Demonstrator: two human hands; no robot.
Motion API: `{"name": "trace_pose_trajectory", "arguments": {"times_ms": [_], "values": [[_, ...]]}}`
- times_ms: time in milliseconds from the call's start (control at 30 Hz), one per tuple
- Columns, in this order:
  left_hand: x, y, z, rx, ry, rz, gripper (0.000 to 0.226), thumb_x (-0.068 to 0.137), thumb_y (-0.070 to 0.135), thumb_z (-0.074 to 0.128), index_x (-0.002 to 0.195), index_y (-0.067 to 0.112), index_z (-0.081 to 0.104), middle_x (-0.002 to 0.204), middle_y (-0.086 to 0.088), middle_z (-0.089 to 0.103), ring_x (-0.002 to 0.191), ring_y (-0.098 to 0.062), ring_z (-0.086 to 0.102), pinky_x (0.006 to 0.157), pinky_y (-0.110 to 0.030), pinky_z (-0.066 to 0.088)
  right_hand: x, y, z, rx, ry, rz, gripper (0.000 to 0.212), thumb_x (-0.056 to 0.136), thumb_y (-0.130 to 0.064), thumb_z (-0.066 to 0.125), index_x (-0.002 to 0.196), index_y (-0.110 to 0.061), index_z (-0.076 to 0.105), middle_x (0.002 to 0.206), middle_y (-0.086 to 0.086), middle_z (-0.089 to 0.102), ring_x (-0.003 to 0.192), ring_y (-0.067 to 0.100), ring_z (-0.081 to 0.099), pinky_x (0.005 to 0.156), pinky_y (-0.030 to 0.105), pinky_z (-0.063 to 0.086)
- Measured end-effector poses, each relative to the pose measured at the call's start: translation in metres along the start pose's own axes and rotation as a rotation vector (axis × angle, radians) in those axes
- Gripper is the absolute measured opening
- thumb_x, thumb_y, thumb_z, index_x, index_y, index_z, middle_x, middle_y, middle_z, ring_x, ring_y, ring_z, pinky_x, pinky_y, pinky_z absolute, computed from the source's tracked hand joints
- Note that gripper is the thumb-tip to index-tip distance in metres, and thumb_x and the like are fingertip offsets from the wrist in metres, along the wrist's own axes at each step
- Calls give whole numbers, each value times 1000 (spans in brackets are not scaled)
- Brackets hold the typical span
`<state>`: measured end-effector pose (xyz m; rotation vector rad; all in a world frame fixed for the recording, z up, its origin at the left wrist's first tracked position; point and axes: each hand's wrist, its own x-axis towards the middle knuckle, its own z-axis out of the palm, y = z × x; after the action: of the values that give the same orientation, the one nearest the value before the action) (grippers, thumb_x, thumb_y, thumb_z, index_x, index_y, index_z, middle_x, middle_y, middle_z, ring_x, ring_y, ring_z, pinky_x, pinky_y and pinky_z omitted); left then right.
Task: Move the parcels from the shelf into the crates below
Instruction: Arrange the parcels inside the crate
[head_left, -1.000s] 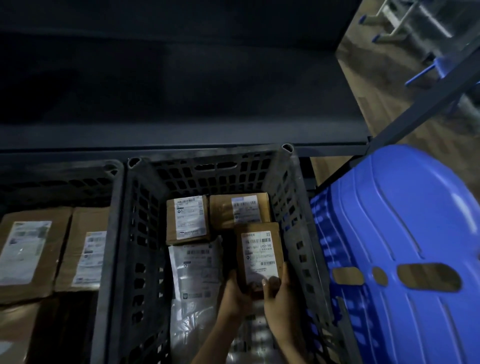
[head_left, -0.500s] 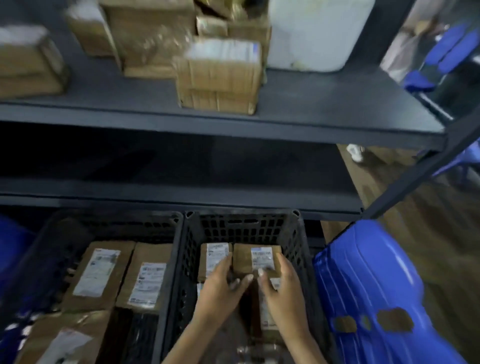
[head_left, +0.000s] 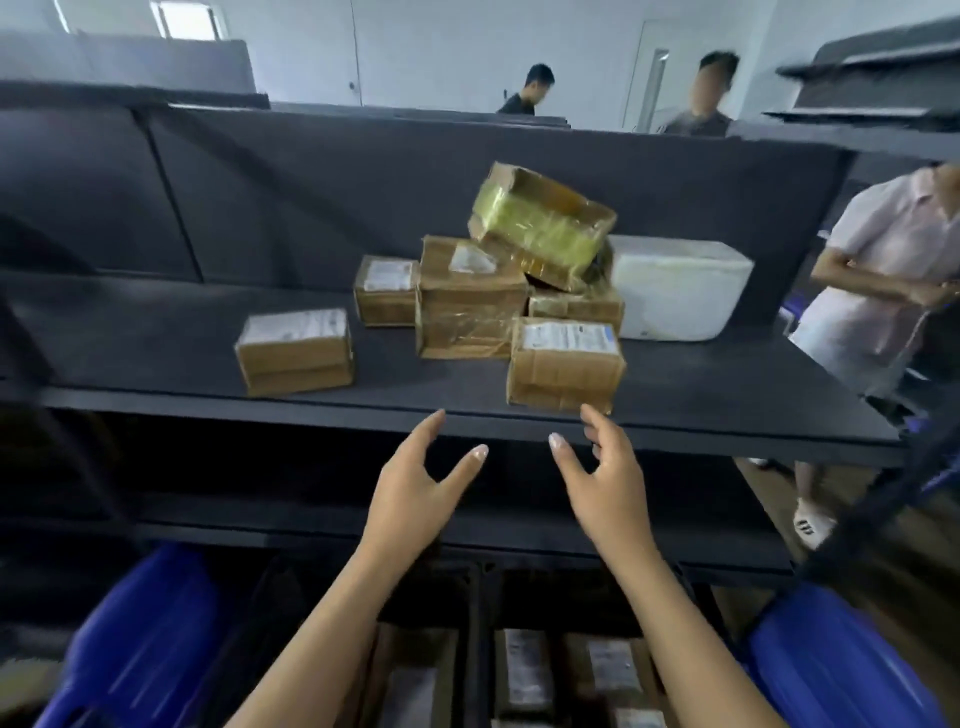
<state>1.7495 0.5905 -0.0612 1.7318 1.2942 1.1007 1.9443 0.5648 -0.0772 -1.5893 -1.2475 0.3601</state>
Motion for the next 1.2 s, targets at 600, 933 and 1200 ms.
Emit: {"name": "trace_pose_trajectory", "arguments": {"times_ms": [600,933,1200], "values": [[161,5,44,115,-390,2,80,82,58,60,146,18,32,147,1,44,133,-21,42,87,-22,35,121,20,-12,-243,88,302,97,77,-55,70,150,-13,21,155,7,28,140,24,31,108,37,32],[175,6,74,-56,-336,-217,51,89,54,51,116,13,62,109,-2,65,99,-19,58,80,-29,42,129,34,-4,-28,67,189,65,76,-33,78,134,-25,49,111,-15,63,105,3,59,85,16,45],[108,20,25,-77,-220,-41,41,87,58,50,116,32,61,93,24,64,93,-3,61,66,-20,44,71,4,-4,-13,152,31,58,77,-33,77,131,-25,57,104,-22,69,100,-8,62,84,10,50]]}}
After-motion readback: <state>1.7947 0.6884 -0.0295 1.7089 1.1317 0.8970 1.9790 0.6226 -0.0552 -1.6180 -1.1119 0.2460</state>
